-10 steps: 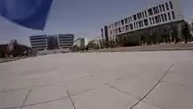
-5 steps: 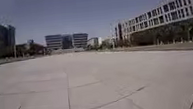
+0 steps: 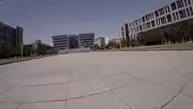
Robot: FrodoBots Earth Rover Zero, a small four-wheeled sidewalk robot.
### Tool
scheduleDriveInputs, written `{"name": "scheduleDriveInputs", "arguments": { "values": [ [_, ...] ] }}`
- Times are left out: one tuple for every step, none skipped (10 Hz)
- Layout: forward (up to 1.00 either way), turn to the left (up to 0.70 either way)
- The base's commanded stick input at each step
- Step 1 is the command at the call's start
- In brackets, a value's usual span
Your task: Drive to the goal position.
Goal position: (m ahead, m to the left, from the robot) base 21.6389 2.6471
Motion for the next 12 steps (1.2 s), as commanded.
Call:
{"name": "scheduleDriveInputs", "arguments": {
  "values": [
    [1.0,0.0],
    [1.0,0.0],
    [1.0,0.0],
    [1.0,0.0],
    [1.0,0.0],
    [1.0,0.0],
    [1.0,0.0],
    [1.0,0.0],
    [1.0,0.0],
    [1.0,0.12],
    [1.0,0.31],
    [1.0,0.4]
  ]
}}
